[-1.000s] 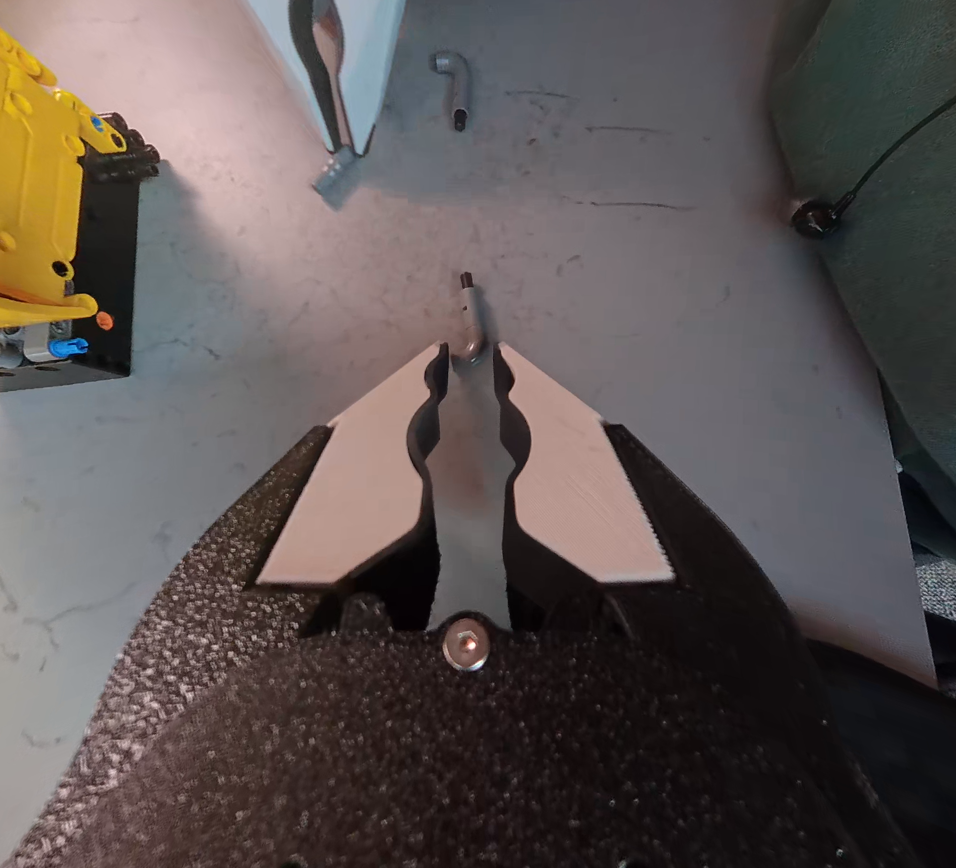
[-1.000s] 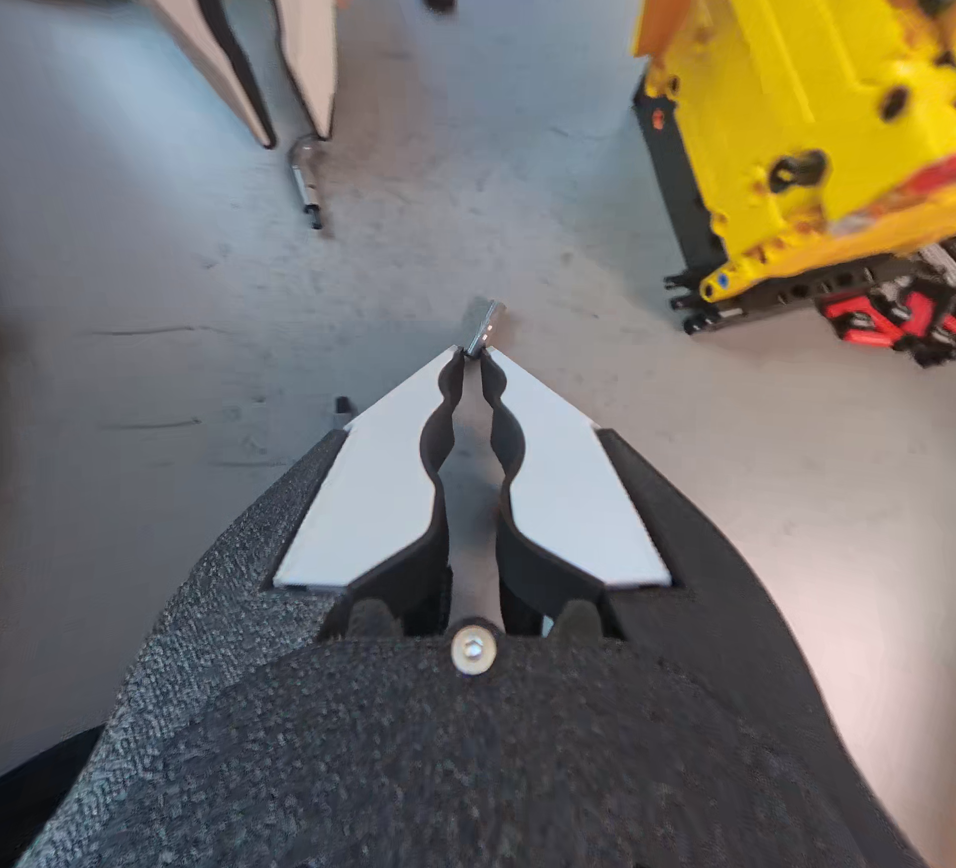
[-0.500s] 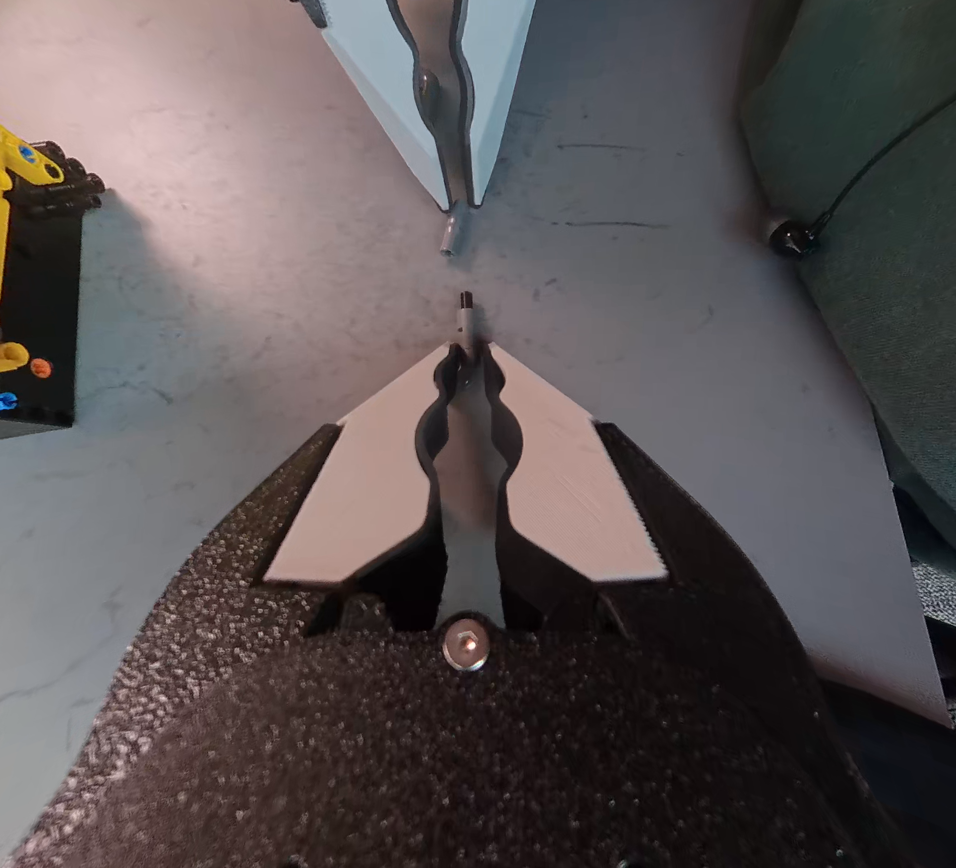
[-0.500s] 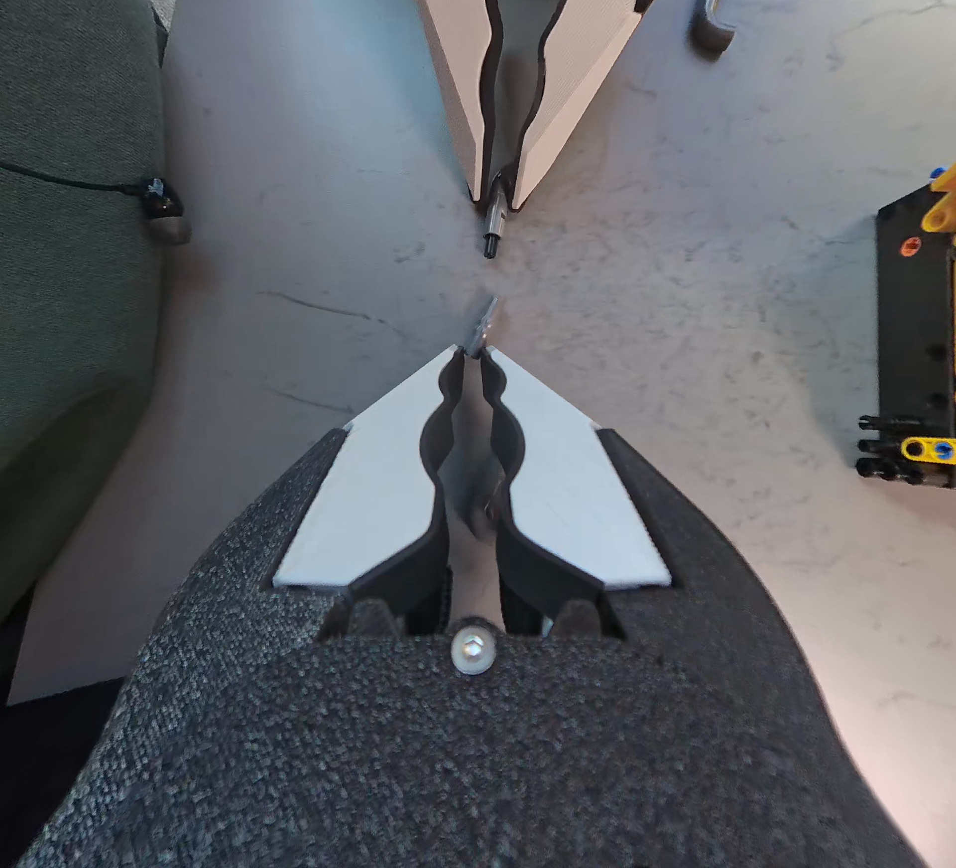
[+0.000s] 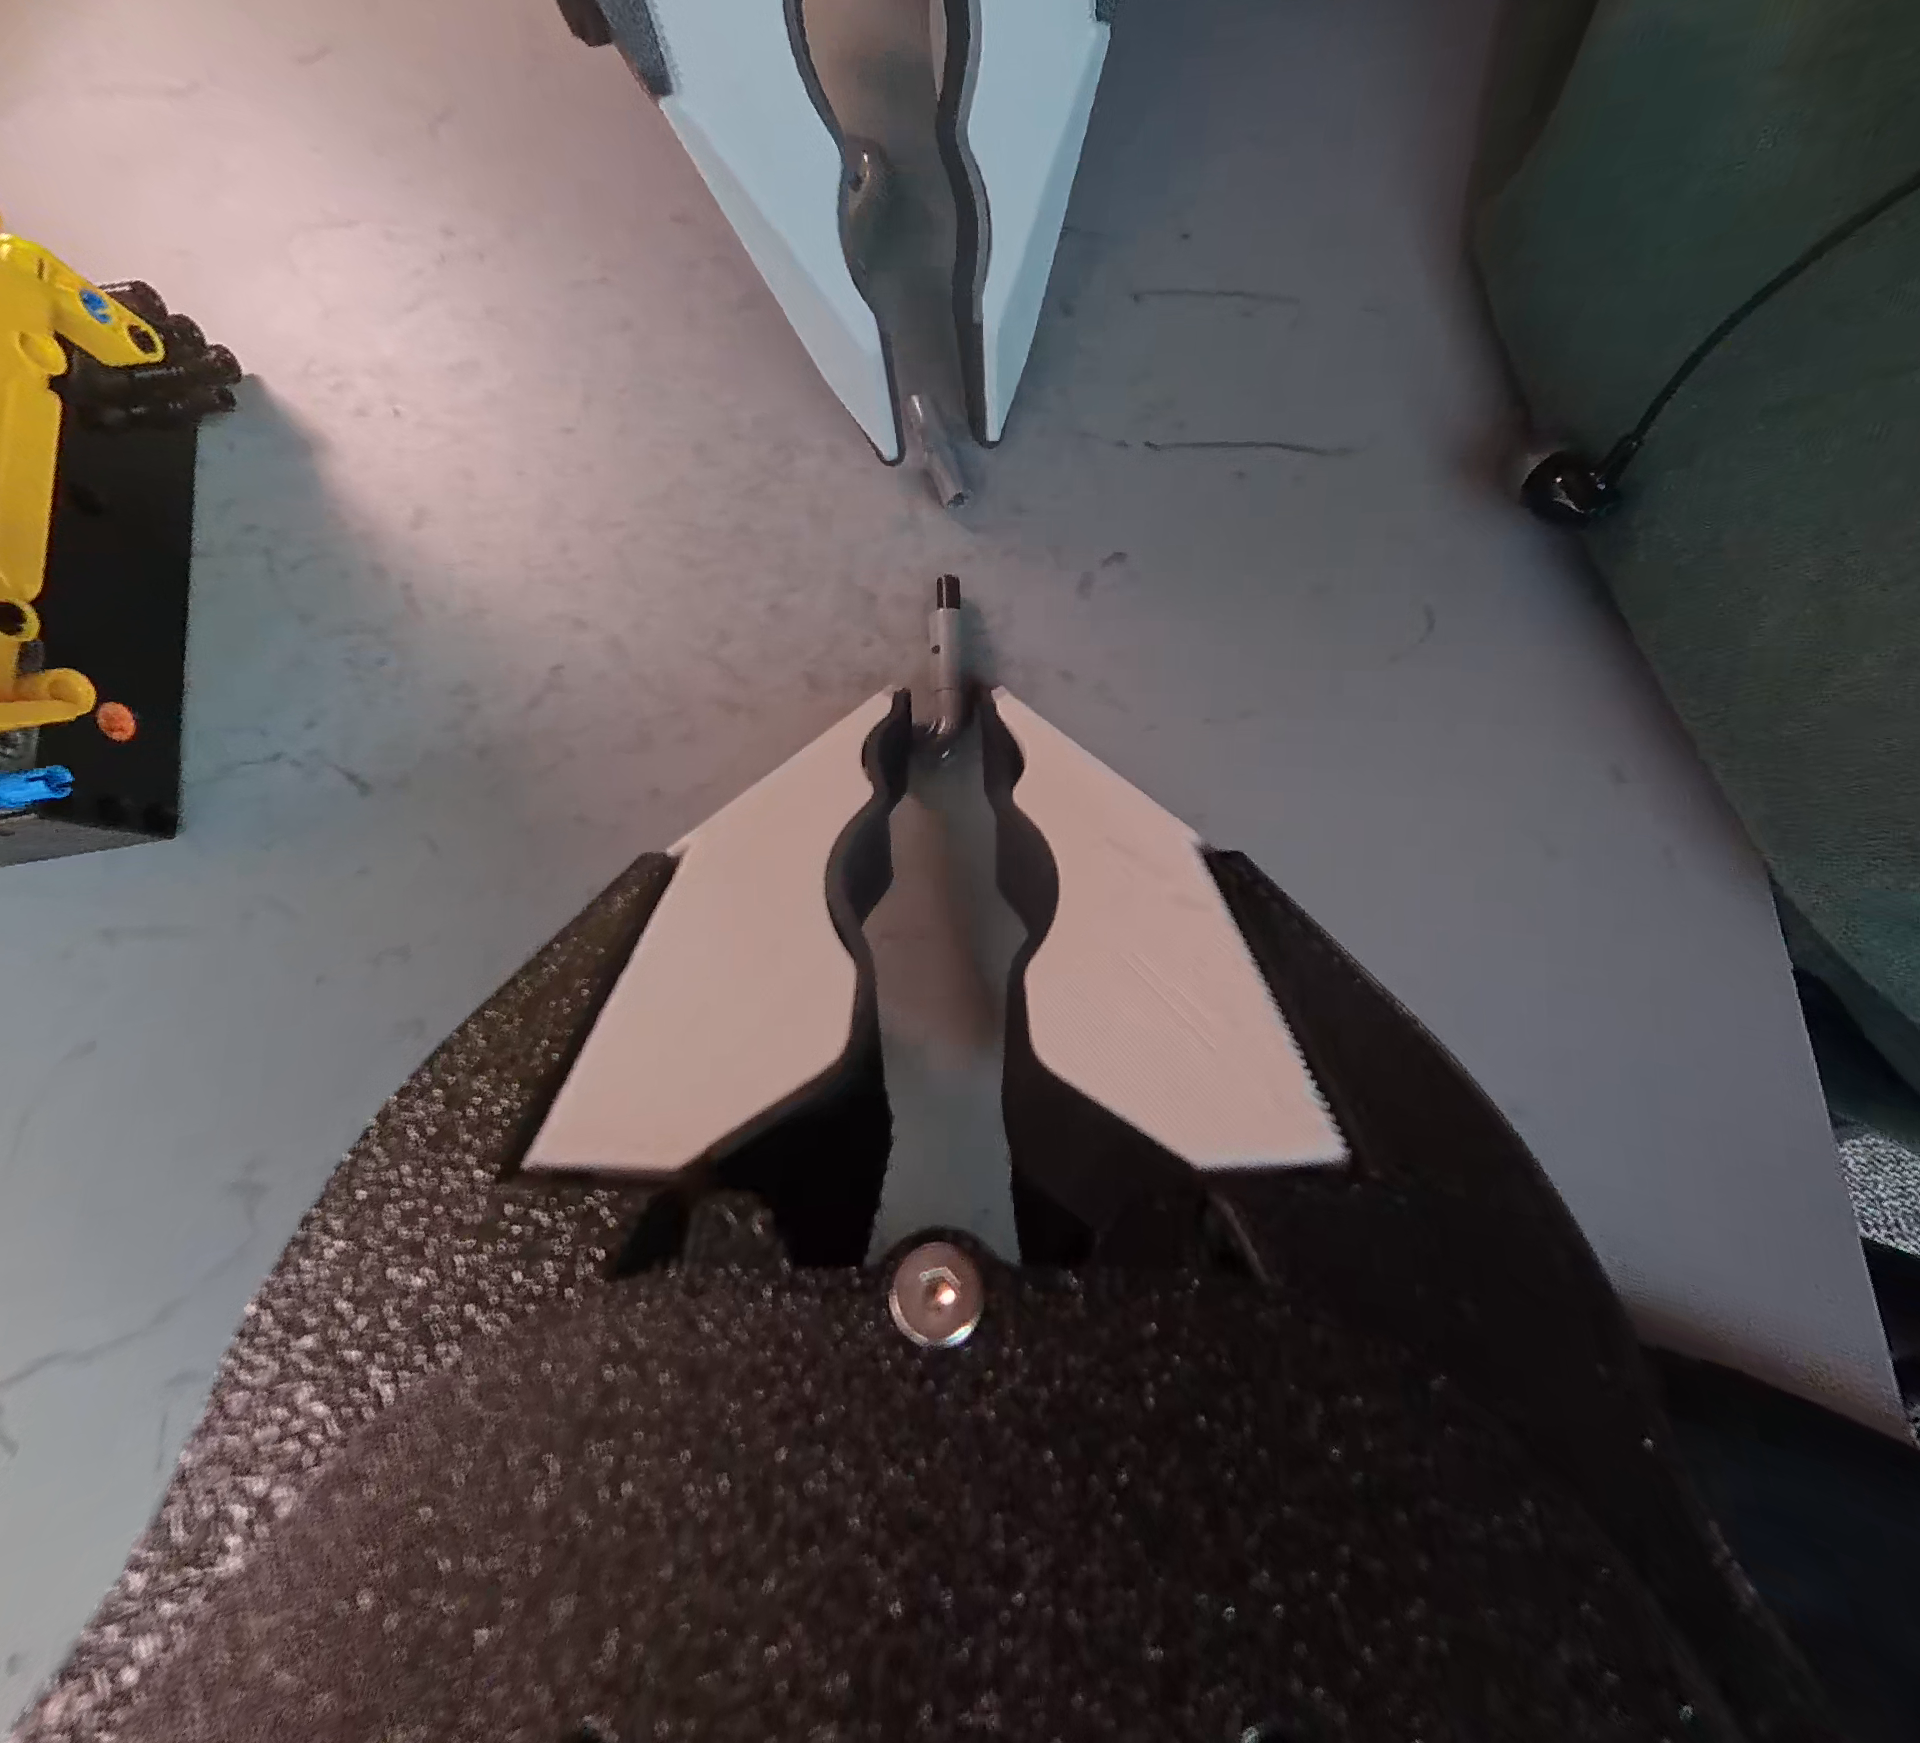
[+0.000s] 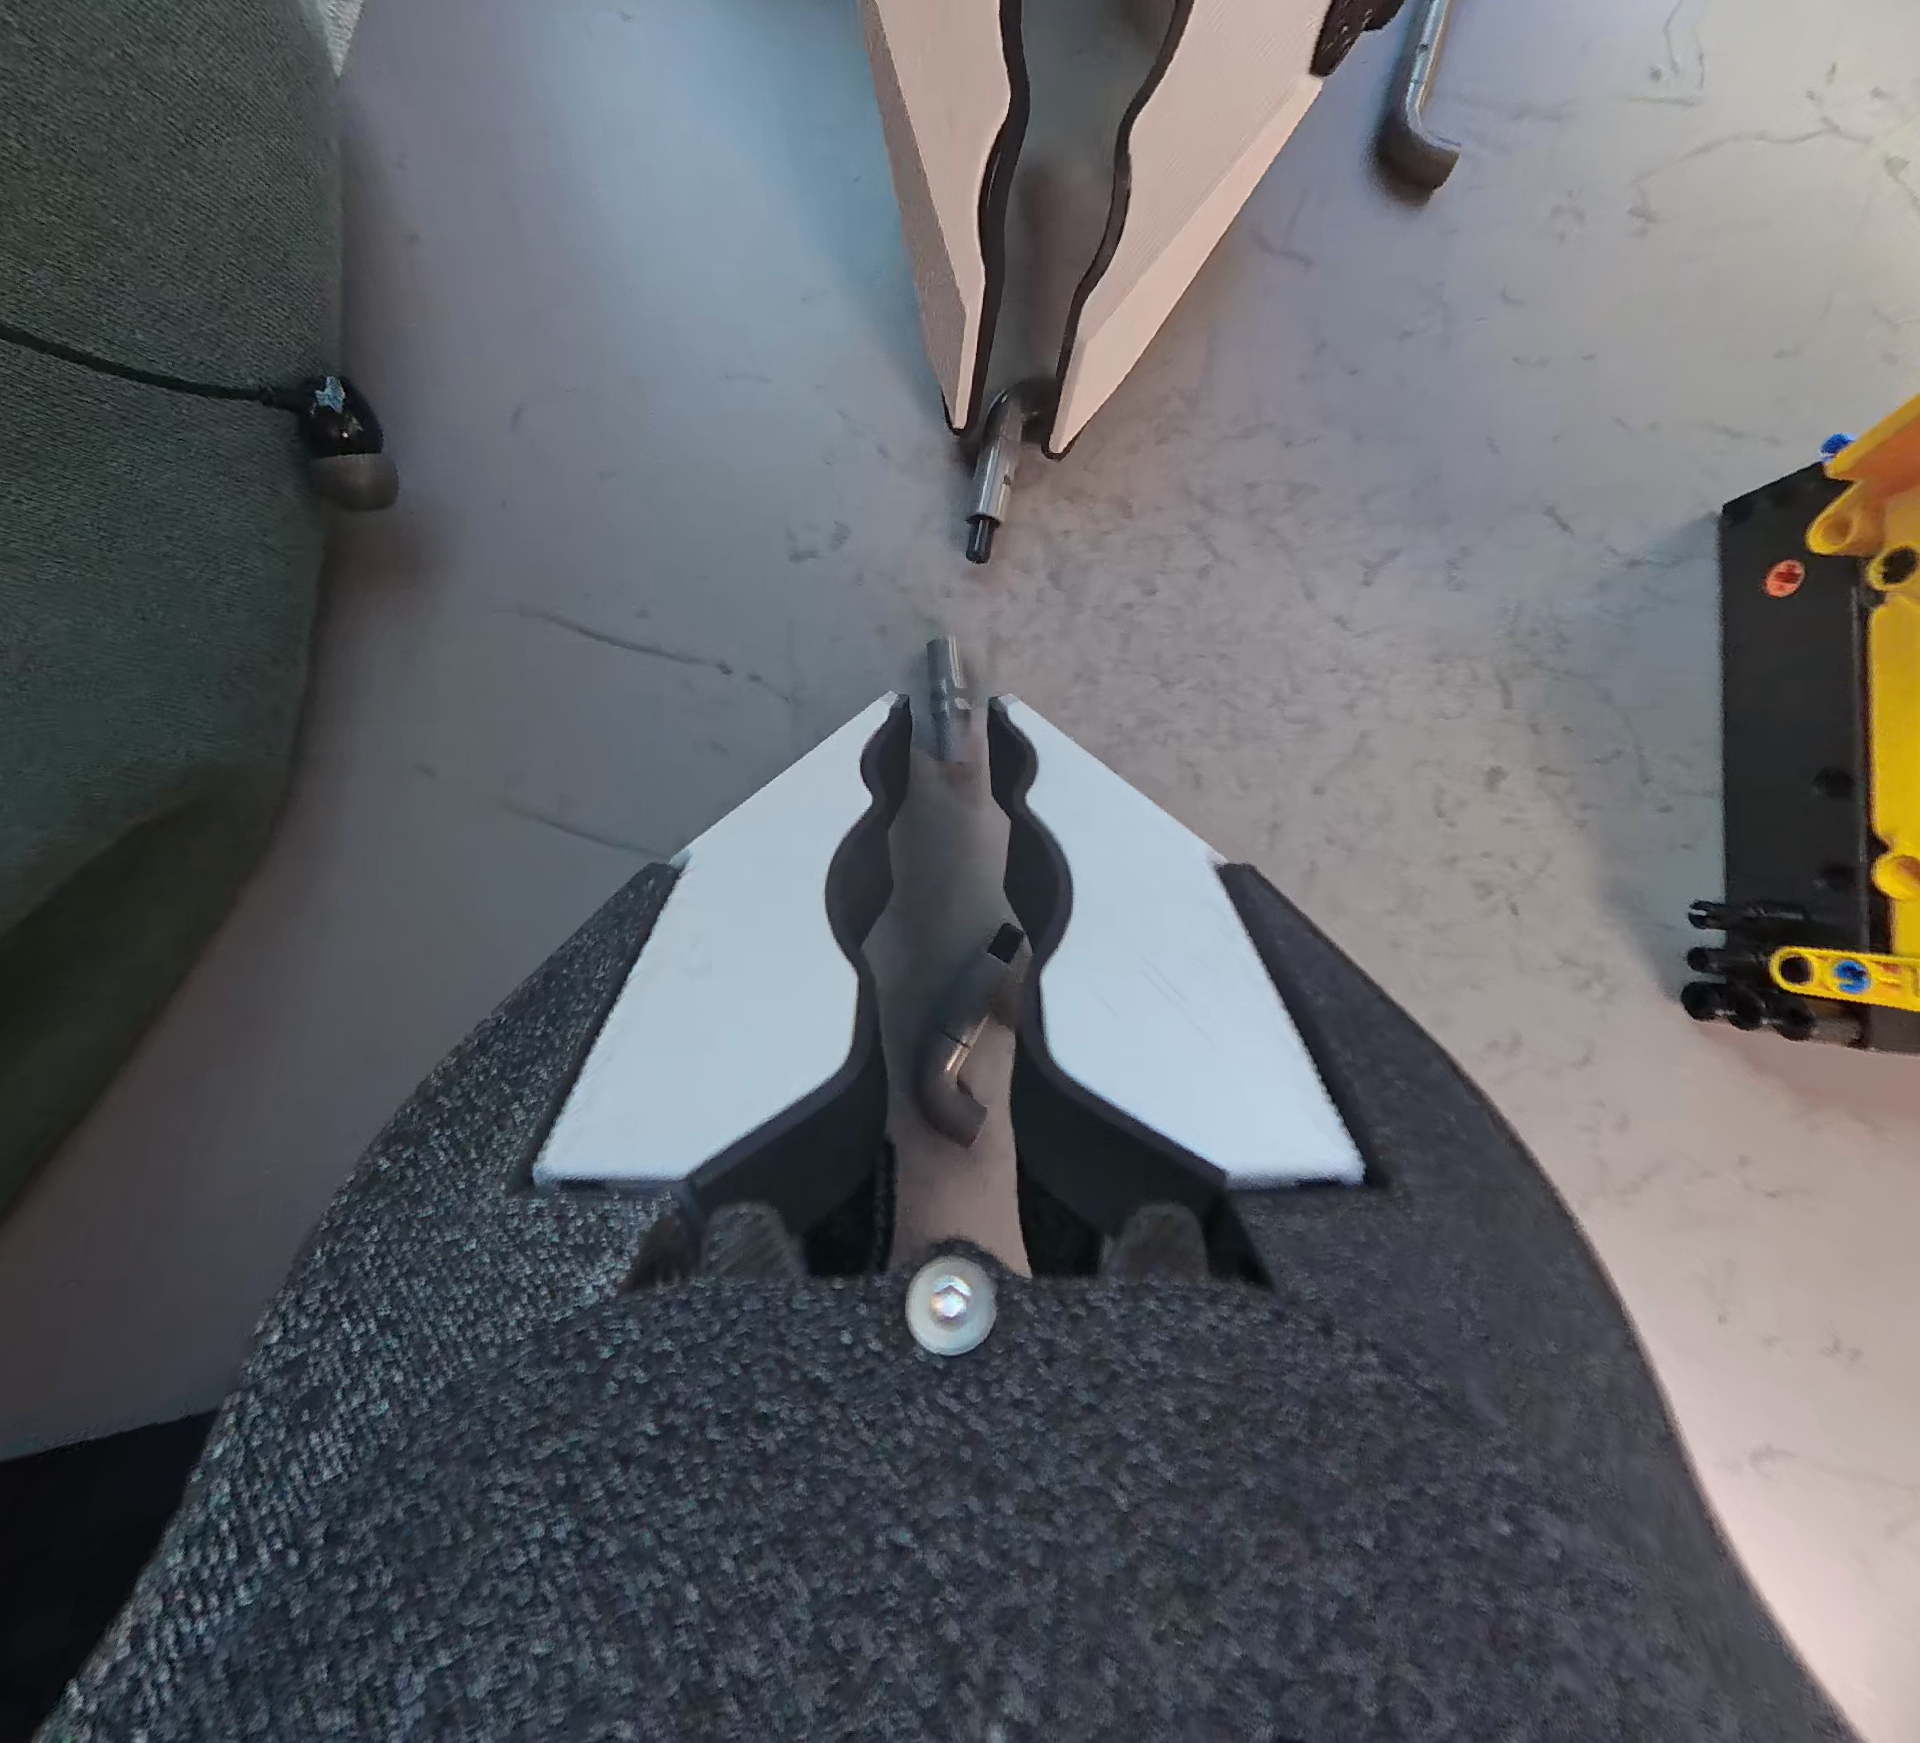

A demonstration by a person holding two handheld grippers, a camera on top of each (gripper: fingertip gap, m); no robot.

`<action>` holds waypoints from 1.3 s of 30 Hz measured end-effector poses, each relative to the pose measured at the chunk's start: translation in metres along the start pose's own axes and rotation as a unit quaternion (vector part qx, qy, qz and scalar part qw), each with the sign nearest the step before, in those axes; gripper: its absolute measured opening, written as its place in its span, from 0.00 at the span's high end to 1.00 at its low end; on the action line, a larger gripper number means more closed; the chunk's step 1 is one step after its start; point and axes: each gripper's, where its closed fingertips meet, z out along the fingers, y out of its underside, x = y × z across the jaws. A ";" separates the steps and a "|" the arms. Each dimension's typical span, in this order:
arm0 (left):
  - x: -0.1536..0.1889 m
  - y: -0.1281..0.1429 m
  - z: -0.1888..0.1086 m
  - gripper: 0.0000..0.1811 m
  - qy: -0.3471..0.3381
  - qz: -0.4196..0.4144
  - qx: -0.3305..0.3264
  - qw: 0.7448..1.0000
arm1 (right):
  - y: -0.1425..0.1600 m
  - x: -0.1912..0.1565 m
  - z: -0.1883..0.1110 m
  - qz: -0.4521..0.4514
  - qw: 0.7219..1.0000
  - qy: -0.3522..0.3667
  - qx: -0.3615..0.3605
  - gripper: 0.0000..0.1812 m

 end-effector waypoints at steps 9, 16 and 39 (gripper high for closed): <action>0.000 0.001 0.002 0.95 0.003 -0.004 0.001 1.000 | 0.000 -0.001 0.002 0.006 1.000 -0.010 0.008 0.96; 0.000 0.000 0.004 0.96 0.004 -0.008 0.007 1.000 | 0.000 0.002 0.002 0.014 1.000 -0.014 0.014 0.97; -0.001 -0.007 0.010 0.97 0.009 -0.026 0.012 1.000 | -0.003 0.006 0.005 0.015 1.000 -0.007 -0.006 0.97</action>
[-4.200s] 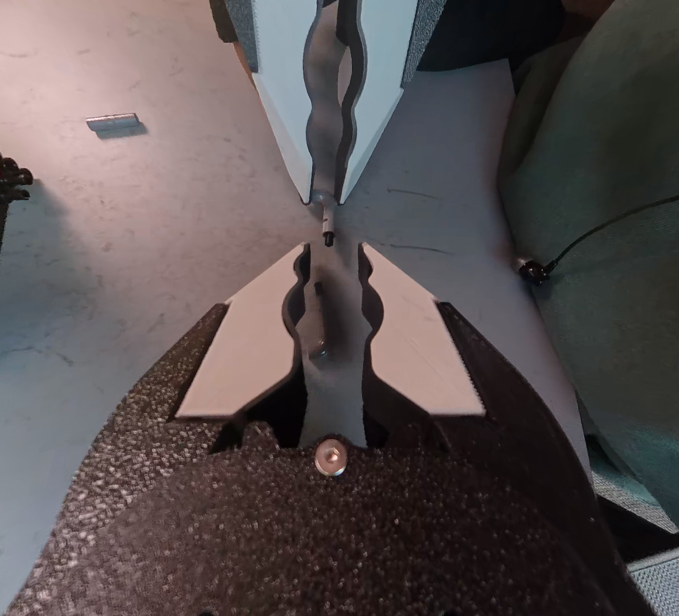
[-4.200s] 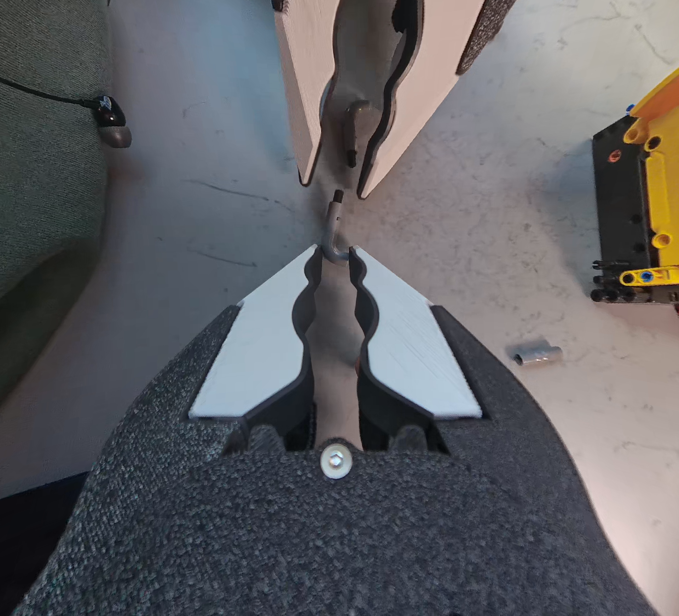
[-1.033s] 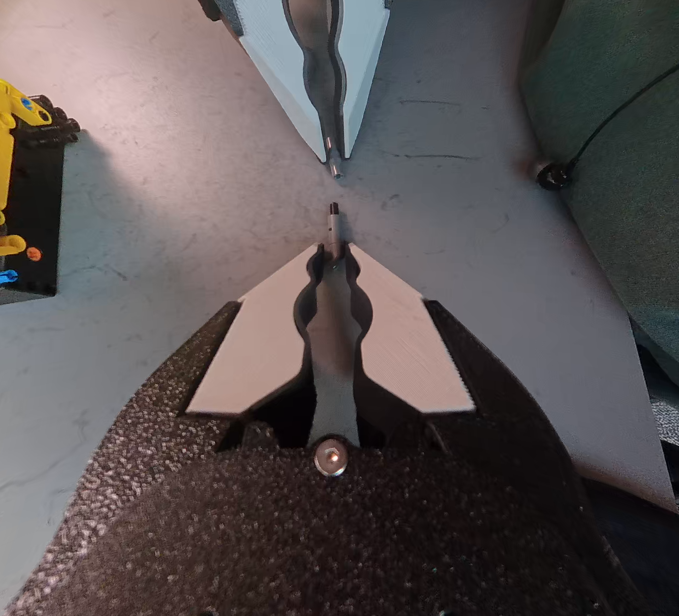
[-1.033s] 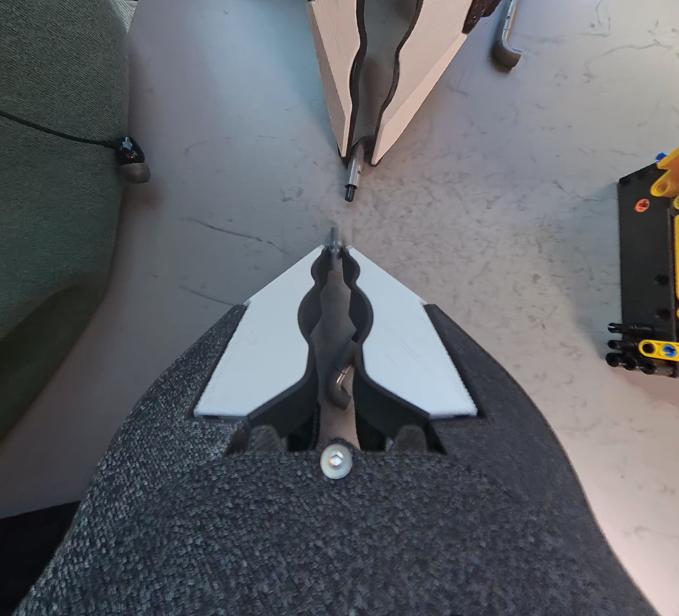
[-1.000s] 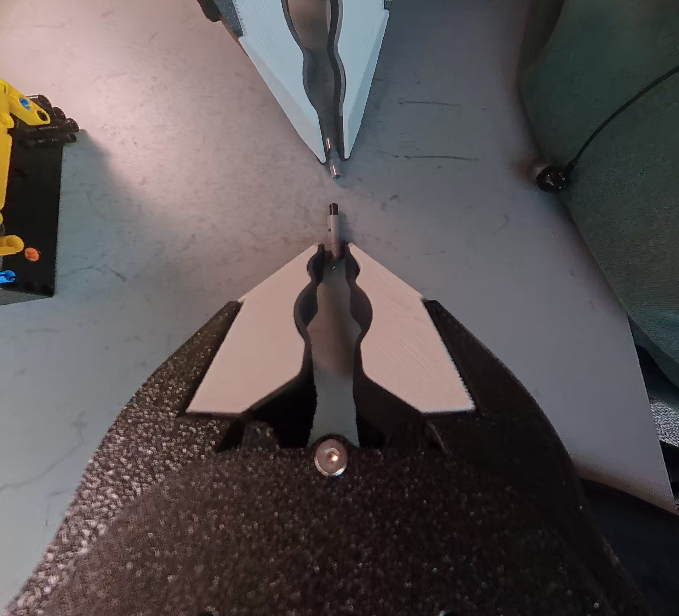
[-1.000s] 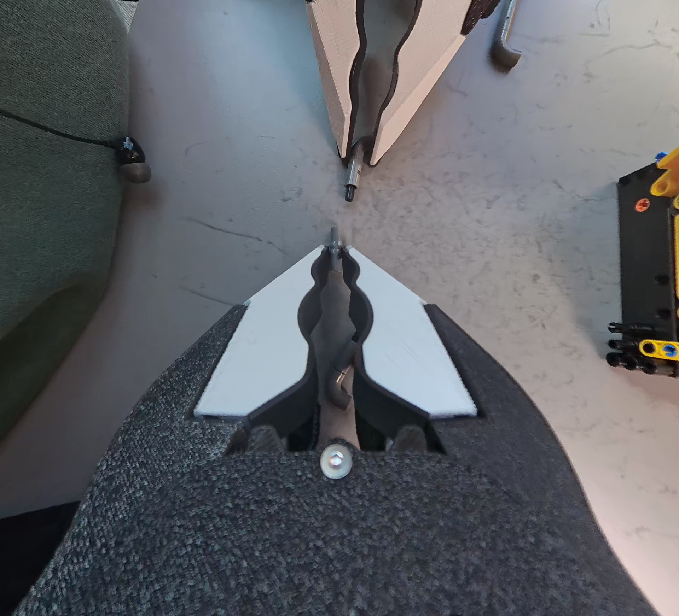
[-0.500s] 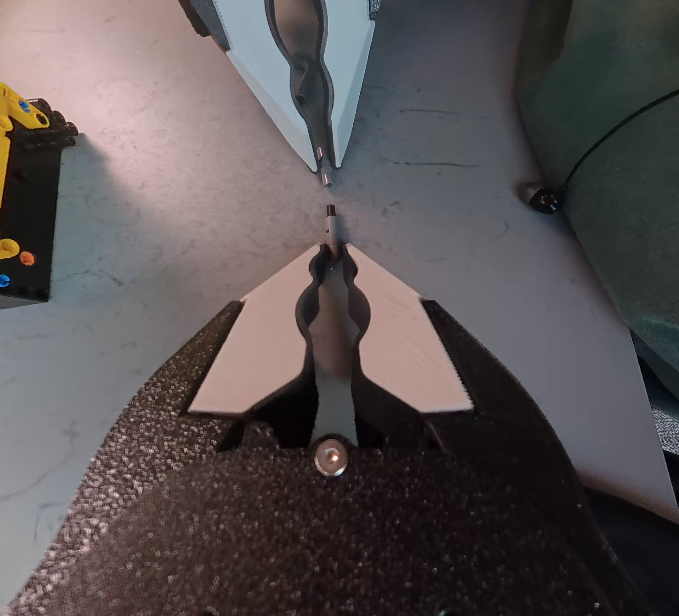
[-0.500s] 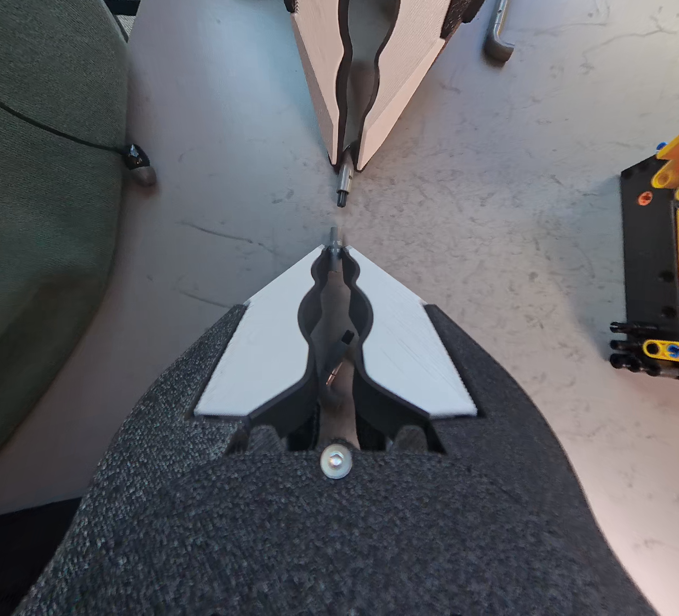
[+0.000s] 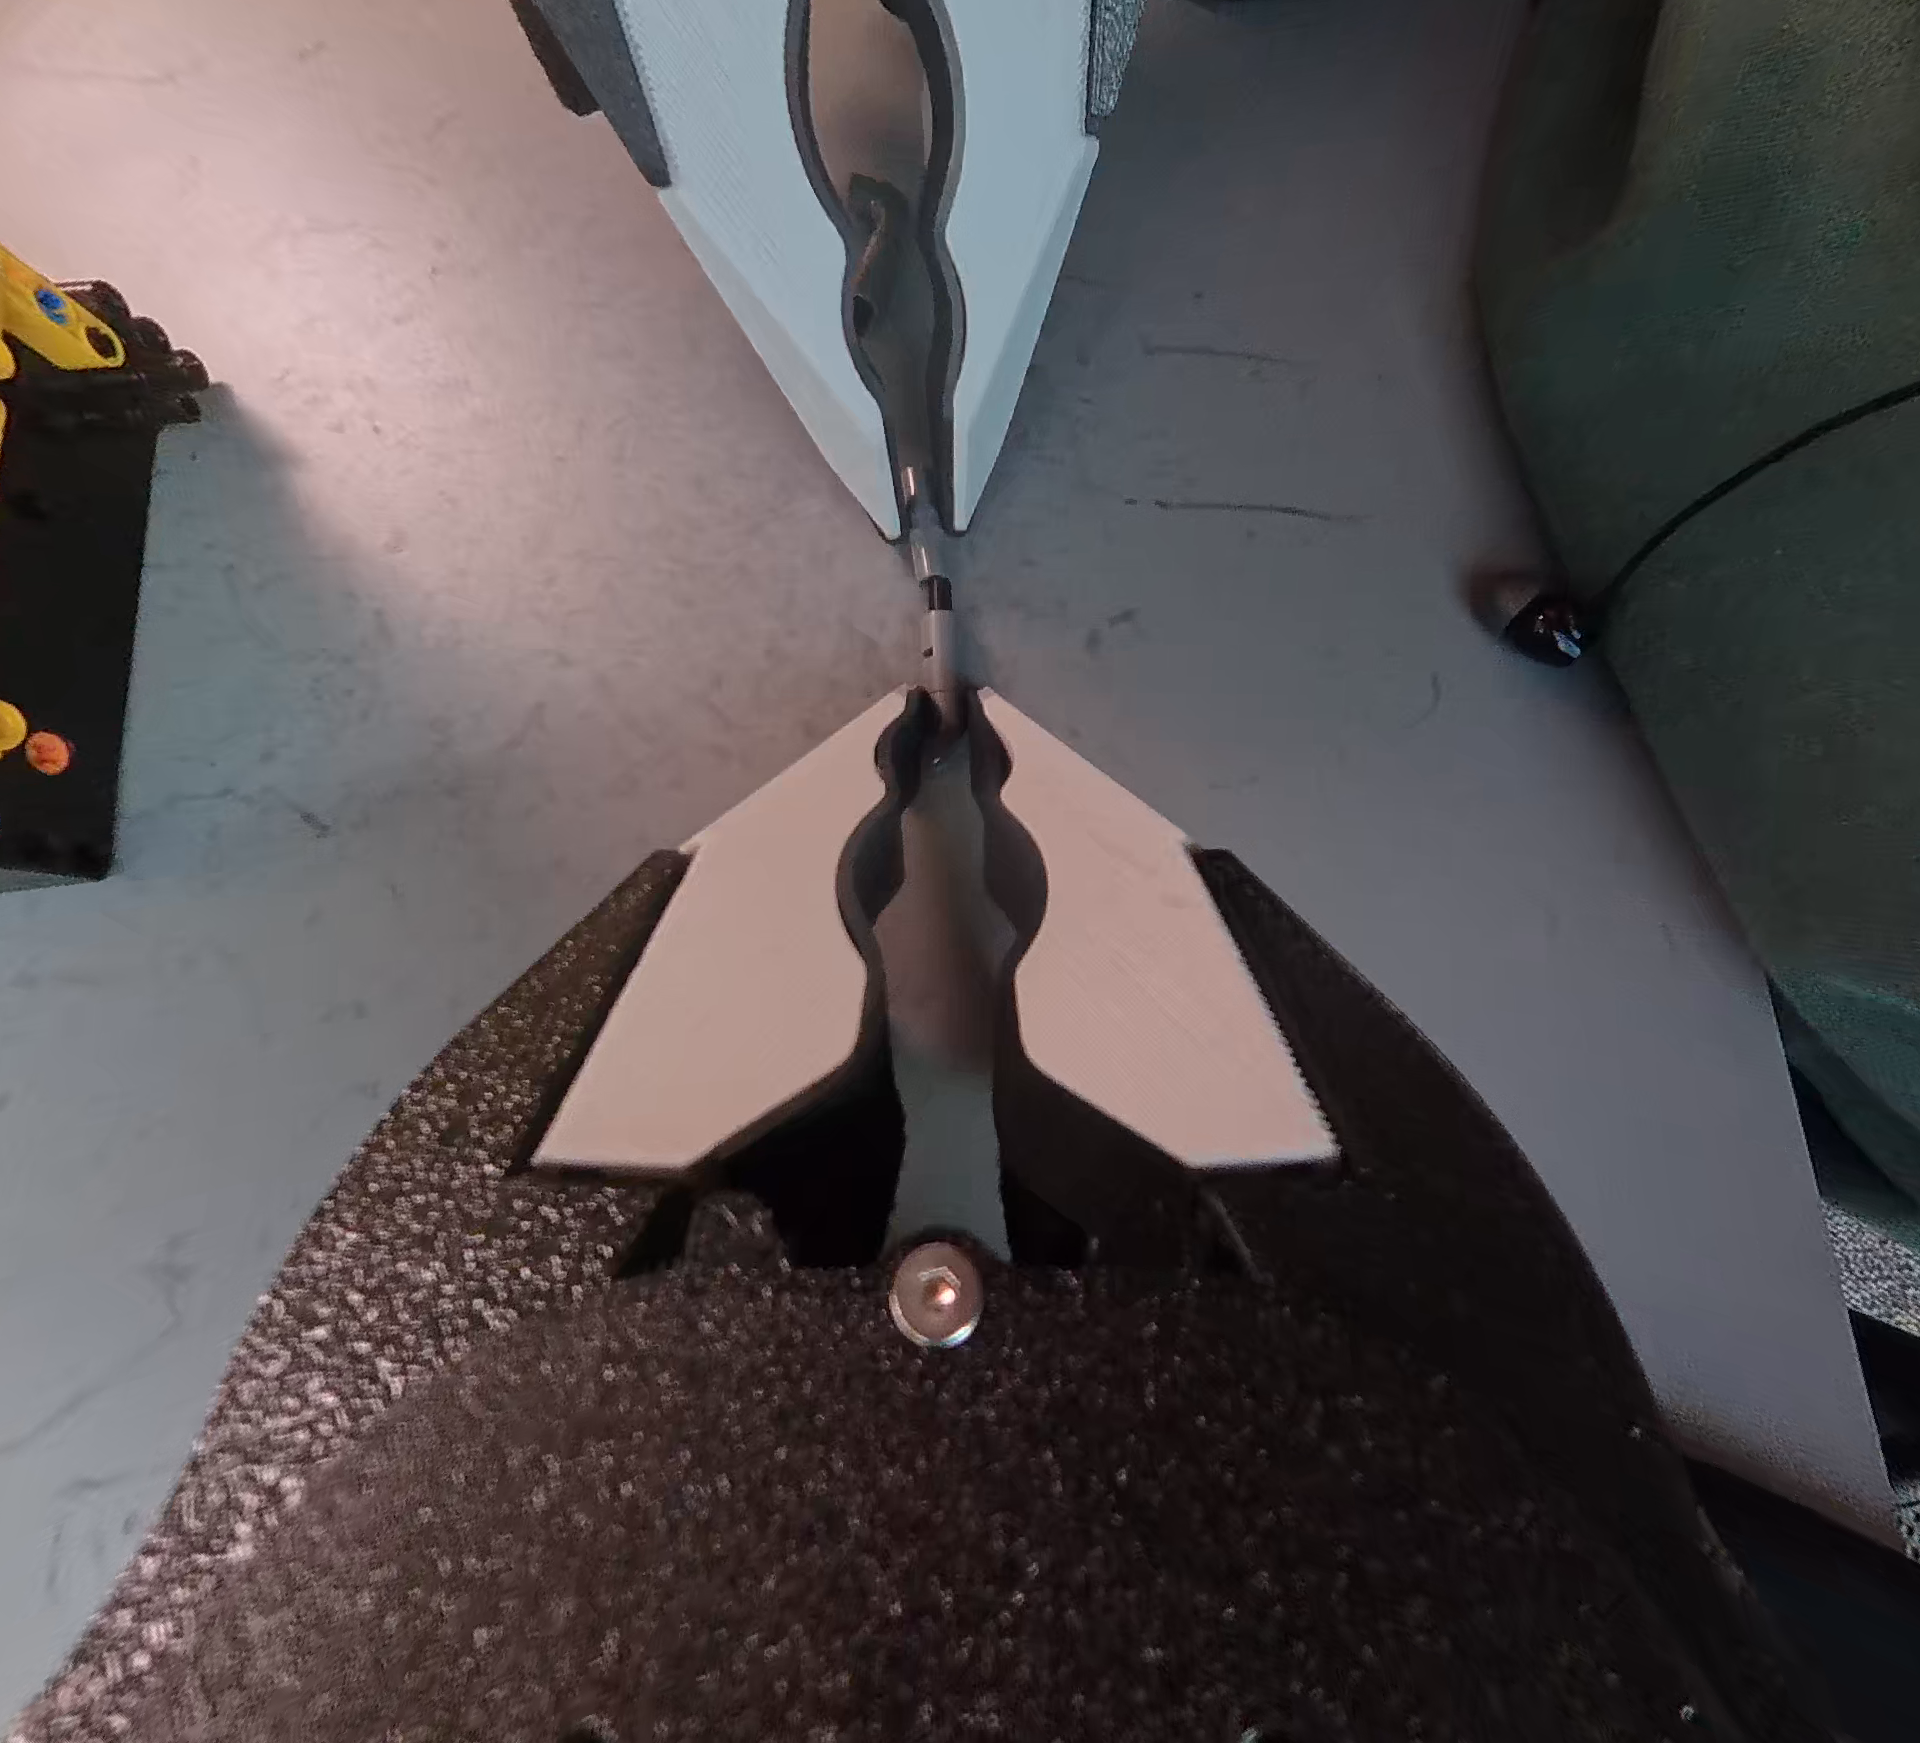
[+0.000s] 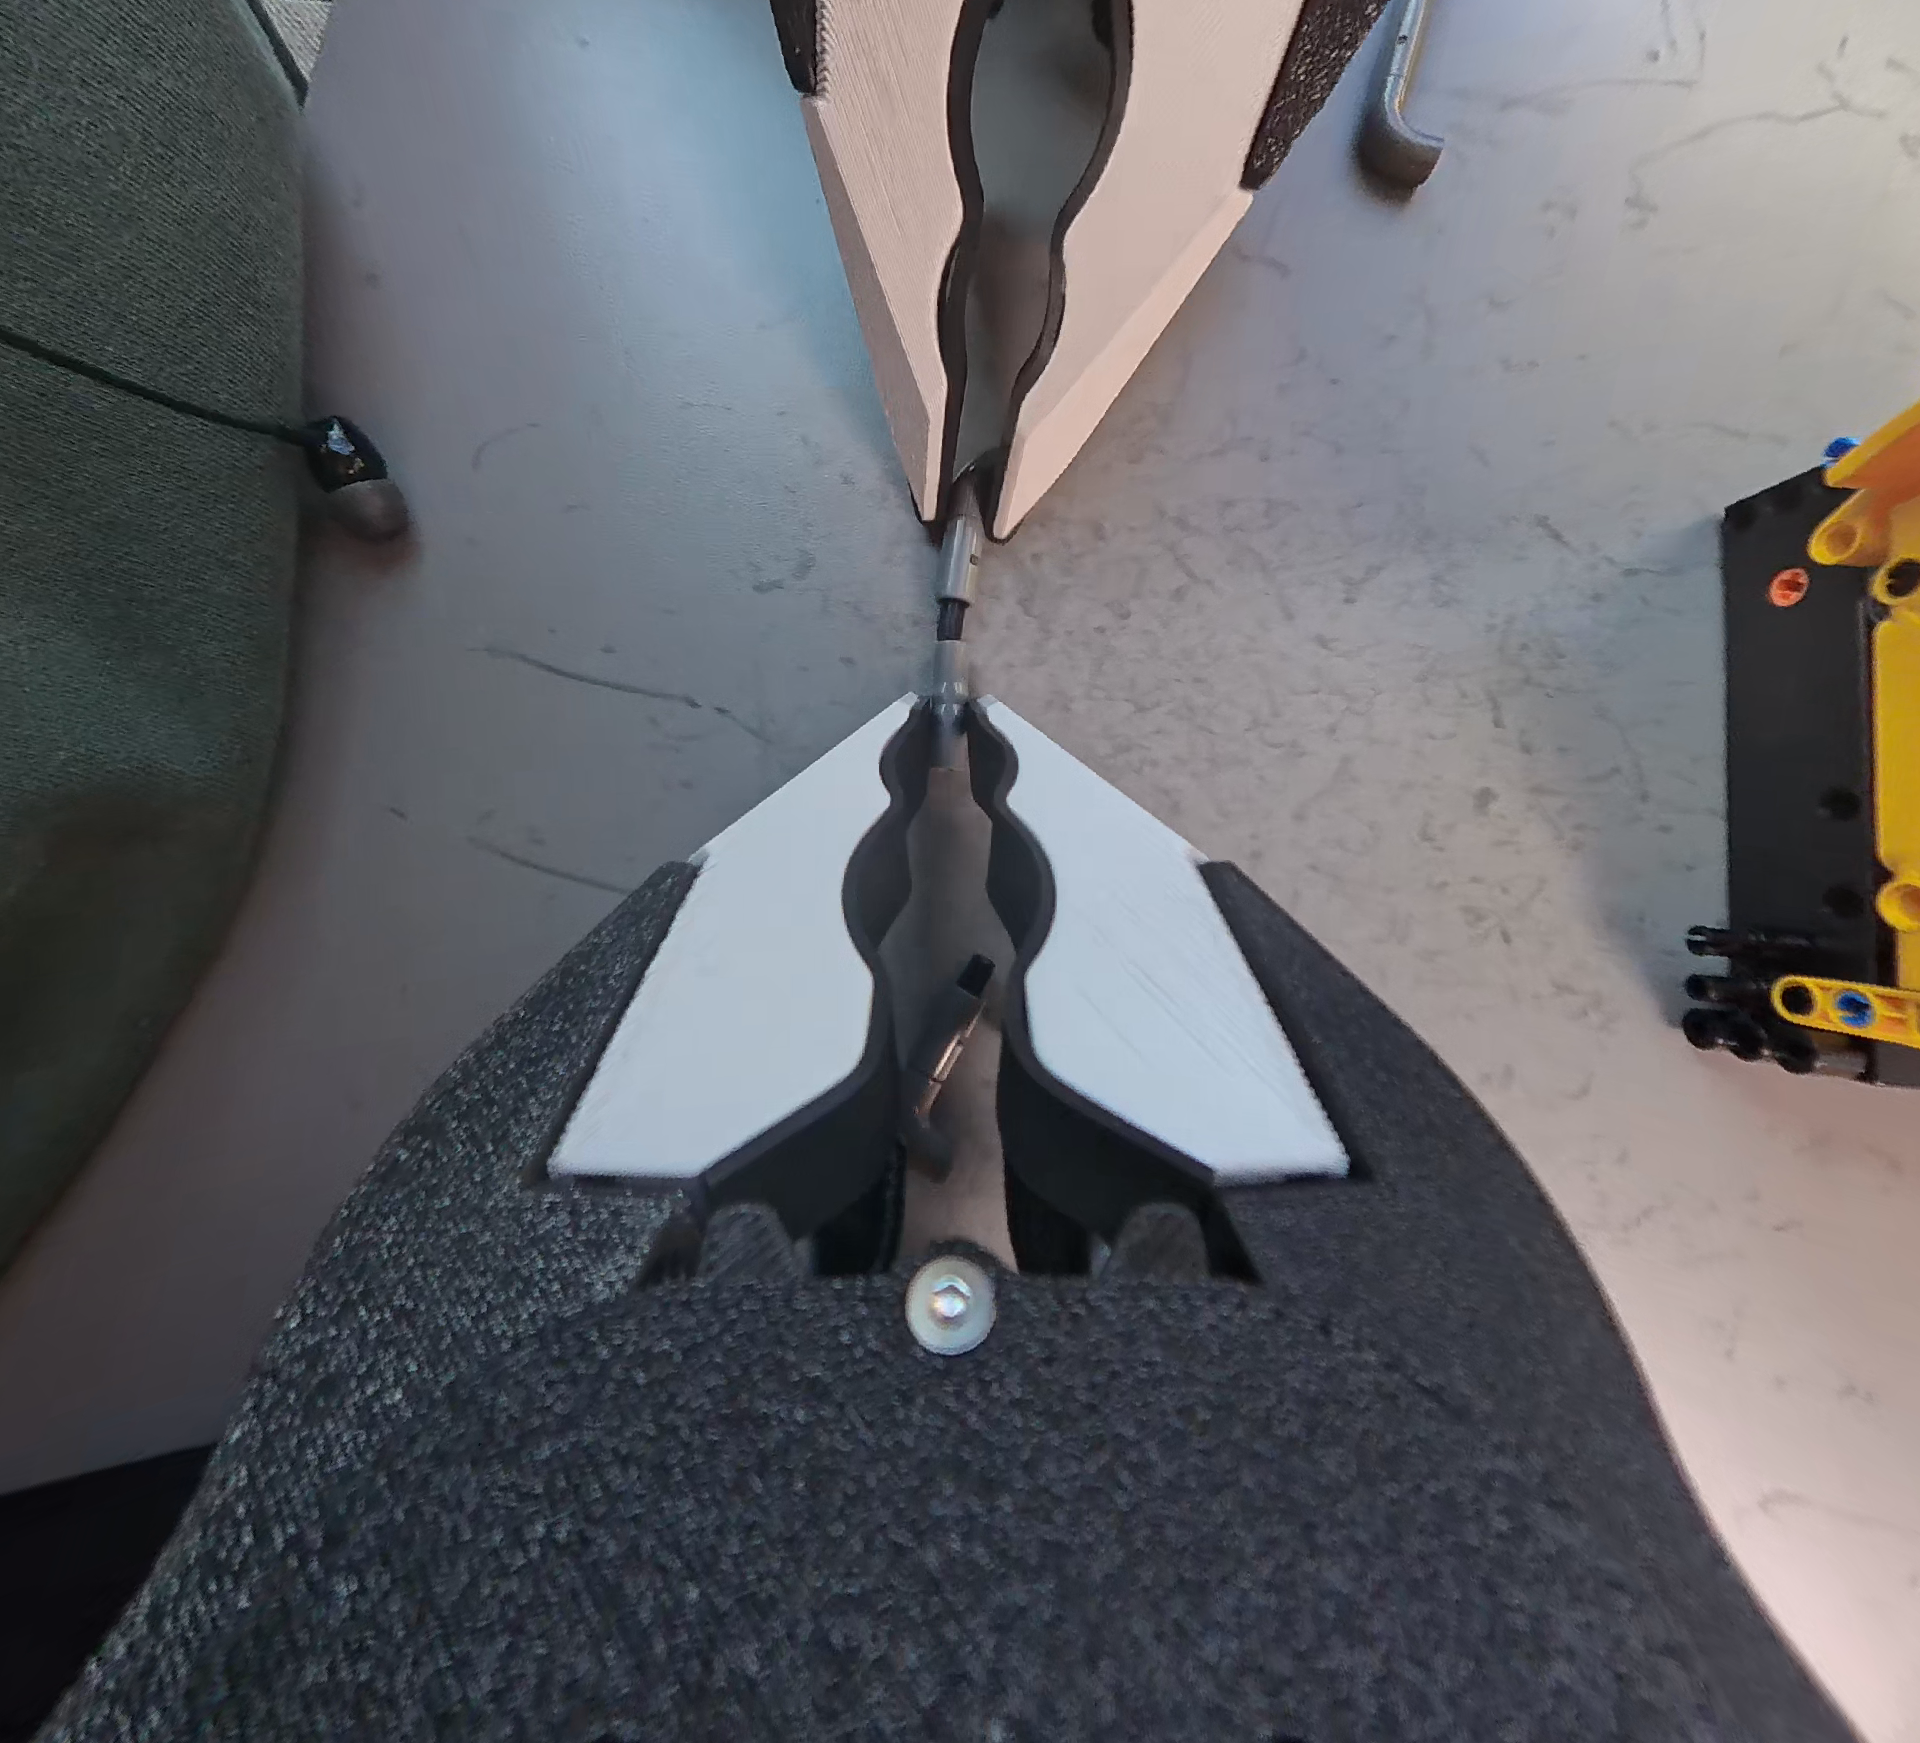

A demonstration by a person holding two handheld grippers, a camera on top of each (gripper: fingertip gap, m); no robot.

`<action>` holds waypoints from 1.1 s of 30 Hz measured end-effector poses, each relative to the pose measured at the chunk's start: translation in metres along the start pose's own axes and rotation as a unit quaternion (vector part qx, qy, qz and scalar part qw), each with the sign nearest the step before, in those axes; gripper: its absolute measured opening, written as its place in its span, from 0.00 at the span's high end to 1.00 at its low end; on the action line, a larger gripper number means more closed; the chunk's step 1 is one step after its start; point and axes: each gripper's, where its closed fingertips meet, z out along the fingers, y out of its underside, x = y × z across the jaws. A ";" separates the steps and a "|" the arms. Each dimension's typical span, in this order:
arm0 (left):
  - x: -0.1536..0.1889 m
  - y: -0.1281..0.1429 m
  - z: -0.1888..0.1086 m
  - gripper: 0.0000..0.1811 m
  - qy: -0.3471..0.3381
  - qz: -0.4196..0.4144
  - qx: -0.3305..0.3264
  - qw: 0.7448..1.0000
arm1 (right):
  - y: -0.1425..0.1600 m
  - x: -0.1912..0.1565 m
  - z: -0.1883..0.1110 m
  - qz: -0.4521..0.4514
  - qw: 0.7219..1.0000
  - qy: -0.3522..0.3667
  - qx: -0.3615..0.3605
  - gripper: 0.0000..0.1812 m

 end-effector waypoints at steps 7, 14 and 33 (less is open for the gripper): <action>0.000 0.000 0.001 0.97 -0.008 -0.015 -0.004 1.000 | 0.000 0.000 0.000 0.001 1.000 0.005 -0.003 0.97; -0.001 -0.002 0.002 0.97 -0.019 -0.028 -0.007 0.999 | 0.000 0.000 0.000 0.002 1.000 0.008 -0.002 0.97; -0.001 -0.005 0.005 0.98 -0.037 -0.057 -0.009 0.998 | -0.006 0.001 0.004 -0.005 0.999 0.028 -0.046 0.98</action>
